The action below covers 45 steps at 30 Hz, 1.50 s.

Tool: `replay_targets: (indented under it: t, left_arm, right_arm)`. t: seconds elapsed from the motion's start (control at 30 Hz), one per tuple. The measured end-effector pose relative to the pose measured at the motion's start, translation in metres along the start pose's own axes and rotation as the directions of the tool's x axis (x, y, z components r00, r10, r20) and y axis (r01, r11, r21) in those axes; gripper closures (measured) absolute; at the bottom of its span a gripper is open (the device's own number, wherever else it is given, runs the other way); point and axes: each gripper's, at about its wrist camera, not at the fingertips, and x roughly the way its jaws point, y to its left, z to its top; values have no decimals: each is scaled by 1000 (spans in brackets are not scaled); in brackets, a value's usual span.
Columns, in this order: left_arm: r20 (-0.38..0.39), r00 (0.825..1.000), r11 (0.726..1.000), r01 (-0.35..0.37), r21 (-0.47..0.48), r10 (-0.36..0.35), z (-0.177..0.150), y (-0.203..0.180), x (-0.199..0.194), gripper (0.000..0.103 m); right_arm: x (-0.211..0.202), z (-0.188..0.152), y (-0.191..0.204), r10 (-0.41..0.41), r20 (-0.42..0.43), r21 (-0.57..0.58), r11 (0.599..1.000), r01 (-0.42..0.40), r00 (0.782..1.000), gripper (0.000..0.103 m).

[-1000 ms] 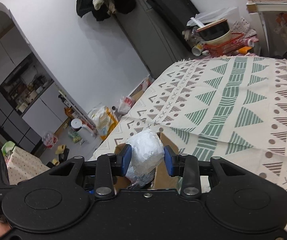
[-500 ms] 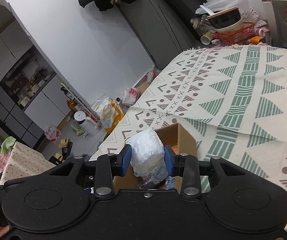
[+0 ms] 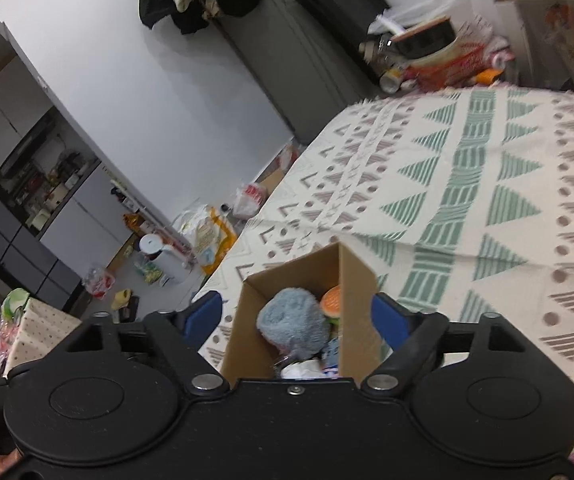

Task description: Organize soft objects

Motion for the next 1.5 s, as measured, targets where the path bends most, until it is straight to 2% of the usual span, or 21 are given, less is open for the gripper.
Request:
replay_targets:
  t: [0.27,0.47,0.77,0.83,0.9,1.2,1.5]
  left_arm:
    - [23,1000,999,15,48,-16,-12,-18,-22,25]
    - [40,999,995,4,101,-8,-23,-32,-41,25]
    - [51,999,990,-27,139,20,-33,-43,-70,25]
    - [55,998,988,-32,152,23,-35,-47,-76,22]
    - [59,998,986,-30,165,20,-38,-51,-84,17]
    - [62,998,975,1,222,-15,-53,-64,-112,12]
    - [108,994,975,-6,221,-19,-63,-61,-145,11]
  right_arm:
    - [-31,1,-5,-30,36,-22,999,31,999,5]
    - [-51,-1,-6,-30,41,-49,998,32,999,0]
    - [-82,1,-5,-23,31,-83,996,26,999,0]
    - [-89,1,-5,-34,33,-92,995,36,999,0]
    - [-96,1,-5,-43,37,-100,994,46,998,0]
    - [-123,-3,-5,-83,31,-143,986,86,996,0]
    - [-152,-12,-1,-105,40,-185,976,111,994,0]
